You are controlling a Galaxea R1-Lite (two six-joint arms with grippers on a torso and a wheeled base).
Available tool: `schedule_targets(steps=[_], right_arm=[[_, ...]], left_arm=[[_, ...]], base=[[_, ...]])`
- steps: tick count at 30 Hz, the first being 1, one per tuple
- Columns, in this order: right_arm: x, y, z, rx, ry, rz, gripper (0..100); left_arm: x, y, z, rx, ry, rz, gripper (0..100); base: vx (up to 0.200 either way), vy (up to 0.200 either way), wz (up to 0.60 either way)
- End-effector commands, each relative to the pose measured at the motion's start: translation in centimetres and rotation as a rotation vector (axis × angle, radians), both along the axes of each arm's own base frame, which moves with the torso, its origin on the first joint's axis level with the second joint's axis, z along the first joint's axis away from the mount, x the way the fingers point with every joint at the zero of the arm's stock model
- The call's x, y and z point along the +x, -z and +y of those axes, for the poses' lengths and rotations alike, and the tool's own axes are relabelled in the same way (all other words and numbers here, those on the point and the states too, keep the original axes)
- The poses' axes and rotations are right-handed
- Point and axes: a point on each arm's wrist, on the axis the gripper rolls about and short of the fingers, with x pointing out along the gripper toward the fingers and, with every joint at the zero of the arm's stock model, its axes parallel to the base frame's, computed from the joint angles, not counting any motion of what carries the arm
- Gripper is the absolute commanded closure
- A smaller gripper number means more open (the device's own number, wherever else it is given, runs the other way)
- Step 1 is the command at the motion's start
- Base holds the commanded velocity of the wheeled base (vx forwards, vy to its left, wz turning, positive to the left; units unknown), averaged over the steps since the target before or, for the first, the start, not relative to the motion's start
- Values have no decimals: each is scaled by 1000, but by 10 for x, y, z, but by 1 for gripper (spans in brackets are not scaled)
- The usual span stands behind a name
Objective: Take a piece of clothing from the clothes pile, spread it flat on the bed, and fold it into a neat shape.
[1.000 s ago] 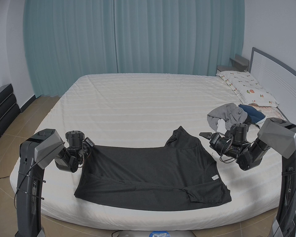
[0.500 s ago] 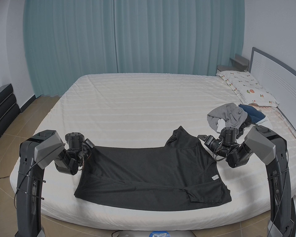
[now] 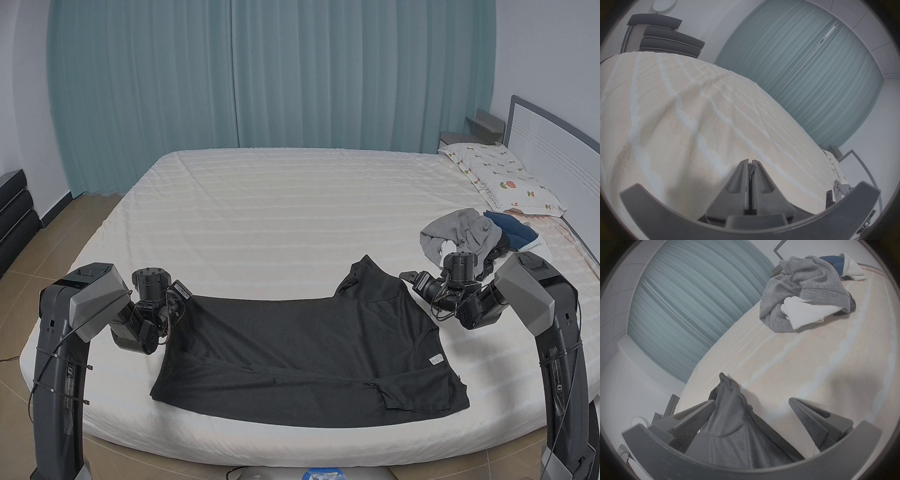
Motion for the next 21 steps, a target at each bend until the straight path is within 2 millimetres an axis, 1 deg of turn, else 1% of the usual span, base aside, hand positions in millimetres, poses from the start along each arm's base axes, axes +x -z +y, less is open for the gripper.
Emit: schedule_targets(steps=[1, 5, 6, 9, 11, 12, 15, 16, 19, 20, 21], right_arm=[[8, -2, -3, 2, 6, -26, 0], [11, -2, -4, 0, 6, -16, 0], [17, -6, -4, 0, 5, -25, 0], [22, -8, -3, -1, 3, -16, 0], [22, -7, -3, -2, 3, -10, 0], [22, -6, 1, -6, -5, -11, 0], [21, -5, 4, -8, -10, -8, 0], [21, -4, 9, -10, -20, -7, 0], [20, -2, 10, -23, -27, -6, 0], [20, -1, 10, -28, -31, -3, 100], [20, 0, 10, -28, -31, -2, 100]], left_arm=[[1, -3, 0, 0, 0, -11, 100], [1, -3, 0, 0, 0, -9, 100], [1, -3, 0, 0, 0, -11, 100], [1, -3, 0, 0, 0, -9, 100], [1, -3, 0, 0, 0, -9, 100], [1, -3, 0, 0, 0, -11, 100], [1, -3, 0, 0, 0, -11, 100], [1, -2, 0, 0, 0, -9, 100], [2, -3, 0, 0, 0, -11, 100], [2, -3, 0, 0, 0, -11, 100], [2, -3, 0, -1, 1, -11, 100]], base=[[0, 0, 0], [0, 0, 0], [0, 0, 0], [0, 0, 0], [0, 0, 0], [0, 0, 0], [0, 0, 0], [0, 0, 0], [0, 0, 0], [0, 0, 0], [0, 0, 0]])
